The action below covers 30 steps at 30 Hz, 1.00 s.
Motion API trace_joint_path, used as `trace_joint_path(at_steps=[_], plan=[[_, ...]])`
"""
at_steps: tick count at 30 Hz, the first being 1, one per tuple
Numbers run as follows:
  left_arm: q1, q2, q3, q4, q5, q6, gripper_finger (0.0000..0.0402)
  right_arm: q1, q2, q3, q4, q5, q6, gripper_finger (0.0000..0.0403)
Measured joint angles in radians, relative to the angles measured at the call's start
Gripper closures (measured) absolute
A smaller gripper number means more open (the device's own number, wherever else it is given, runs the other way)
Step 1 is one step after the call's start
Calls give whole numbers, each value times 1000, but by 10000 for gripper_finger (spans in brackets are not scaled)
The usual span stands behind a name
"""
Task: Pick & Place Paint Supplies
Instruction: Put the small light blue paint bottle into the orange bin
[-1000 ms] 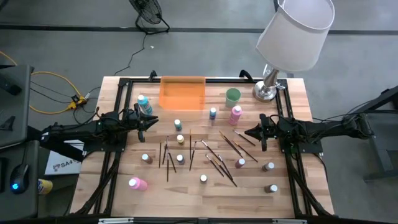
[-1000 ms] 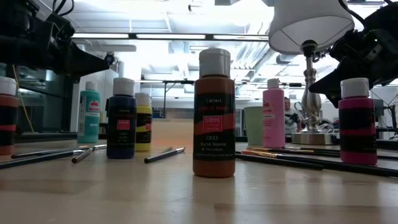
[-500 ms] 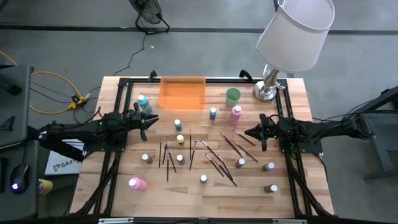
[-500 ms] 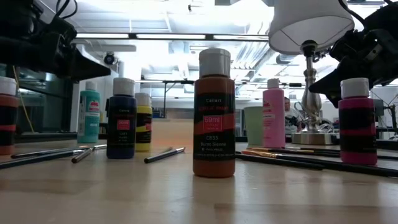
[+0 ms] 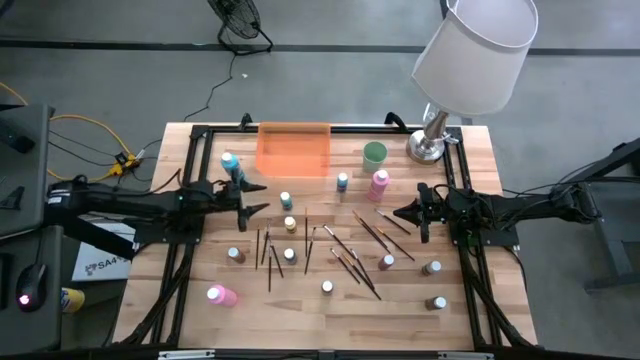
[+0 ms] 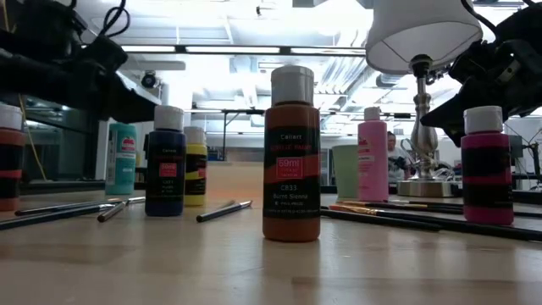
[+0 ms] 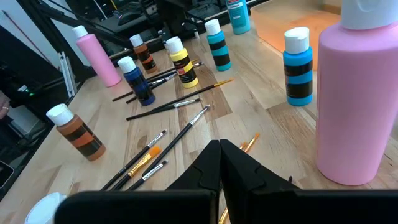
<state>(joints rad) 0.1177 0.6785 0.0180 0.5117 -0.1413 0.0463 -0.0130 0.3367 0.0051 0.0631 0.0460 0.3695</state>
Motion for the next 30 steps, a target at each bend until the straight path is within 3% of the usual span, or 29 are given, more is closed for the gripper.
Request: trace_joint_path(at_steps=[4,11,23,30], plan=[[0,149,53,12,1,2,127,0,0,0,0,0,0,401],[1,352,112,159,-6,24,128,0,0,0,0,0,0,401],[107,556,117,353,92,19,128,0,0,0,0,0,0,401],[111,641,141,423,177,7,128,0,0,0,0,0,0,401]])
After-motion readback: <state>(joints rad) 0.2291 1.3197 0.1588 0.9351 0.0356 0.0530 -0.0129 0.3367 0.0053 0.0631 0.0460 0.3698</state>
